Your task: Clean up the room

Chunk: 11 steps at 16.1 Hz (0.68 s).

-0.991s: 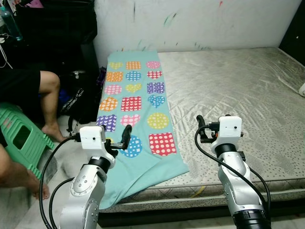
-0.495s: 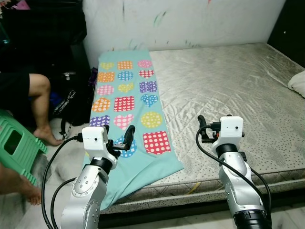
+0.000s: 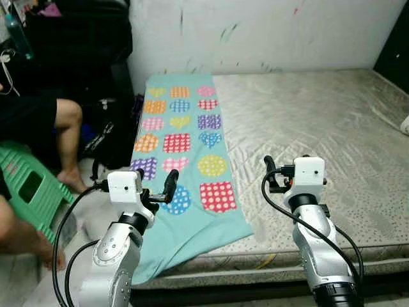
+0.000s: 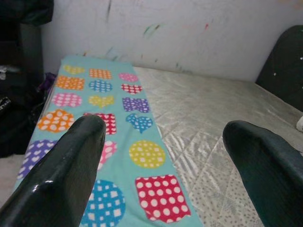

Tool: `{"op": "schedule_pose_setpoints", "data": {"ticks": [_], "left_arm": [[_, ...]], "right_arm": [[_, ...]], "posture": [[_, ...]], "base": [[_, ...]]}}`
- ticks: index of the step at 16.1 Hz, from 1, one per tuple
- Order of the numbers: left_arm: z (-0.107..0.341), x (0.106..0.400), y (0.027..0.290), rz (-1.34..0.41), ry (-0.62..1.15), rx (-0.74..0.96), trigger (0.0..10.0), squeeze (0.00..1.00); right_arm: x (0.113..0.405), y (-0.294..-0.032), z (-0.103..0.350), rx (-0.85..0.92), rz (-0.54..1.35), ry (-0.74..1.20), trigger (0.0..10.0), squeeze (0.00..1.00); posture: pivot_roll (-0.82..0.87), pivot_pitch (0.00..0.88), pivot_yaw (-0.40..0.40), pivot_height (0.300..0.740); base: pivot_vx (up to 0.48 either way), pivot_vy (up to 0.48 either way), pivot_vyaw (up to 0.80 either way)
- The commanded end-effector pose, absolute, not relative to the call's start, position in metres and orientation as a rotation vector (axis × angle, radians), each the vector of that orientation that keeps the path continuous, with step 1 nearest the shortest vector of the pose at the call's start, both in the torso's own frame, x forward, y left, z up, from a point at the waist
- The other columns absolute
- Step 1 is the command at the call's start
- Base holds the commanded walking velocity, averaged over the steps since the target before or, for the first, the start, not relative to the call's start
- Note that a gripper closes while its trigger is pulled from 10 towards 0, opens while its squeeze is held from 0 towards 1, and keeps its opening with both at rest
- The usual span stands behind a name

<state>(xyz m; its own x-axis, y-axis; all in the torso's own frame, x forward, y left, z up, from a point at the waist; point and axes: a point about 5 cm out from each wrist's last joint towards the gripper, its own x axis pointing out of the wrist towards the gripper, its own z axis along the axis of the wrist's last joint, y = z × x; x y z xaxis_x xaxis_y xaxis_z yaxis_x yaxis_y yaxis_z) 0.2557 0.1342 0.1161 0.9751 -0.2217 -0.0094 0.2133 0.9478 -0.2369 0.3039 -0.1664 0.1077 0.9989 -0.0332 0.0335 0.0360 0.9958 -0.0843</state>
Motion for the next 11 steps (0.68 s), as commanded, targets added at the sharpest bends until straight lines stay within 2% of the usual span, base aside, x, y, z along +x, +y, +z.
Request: {"op": "schedule_pose_setpoints", "data": {"ticks": [1, 5, 11], "left_arm": [[0.1189, 0.2556, 0.1347, -0.223, 0.025, -0.228, 10.0, 0.00], [0.1182, 0.2557, 0.1350, -0.217, 0.030, -0.228, 10.0, 0.00], [0.1169, 0.2555, 0.1357, -0.205, 0.040, -0.219, 10.0, 0.00]], "right_arm": [[0.3054, -0.1666, 0.1083, -0.080, -0.036, -0.034, 10.0, 0.00], [0.3058, -0.1674, 0.1087, -0.082, -0.037, -0.035, 10.0, 0.00], [0.3061, -0.1695, 0.1090, -0.087, -0.043, -0.035, 10.0, 0.00]], "posture": [[-0.11, 0.000, 0.028, 0.740], [-0.12, 0.000, 0.026, 0.740], [-0.12, 0.000, 0.027, 0.740]], "base": [[0.319, 0.000, 0.00], [0.300, 0.000, 0.00], [0.000, 0.000, 0.00]]}}
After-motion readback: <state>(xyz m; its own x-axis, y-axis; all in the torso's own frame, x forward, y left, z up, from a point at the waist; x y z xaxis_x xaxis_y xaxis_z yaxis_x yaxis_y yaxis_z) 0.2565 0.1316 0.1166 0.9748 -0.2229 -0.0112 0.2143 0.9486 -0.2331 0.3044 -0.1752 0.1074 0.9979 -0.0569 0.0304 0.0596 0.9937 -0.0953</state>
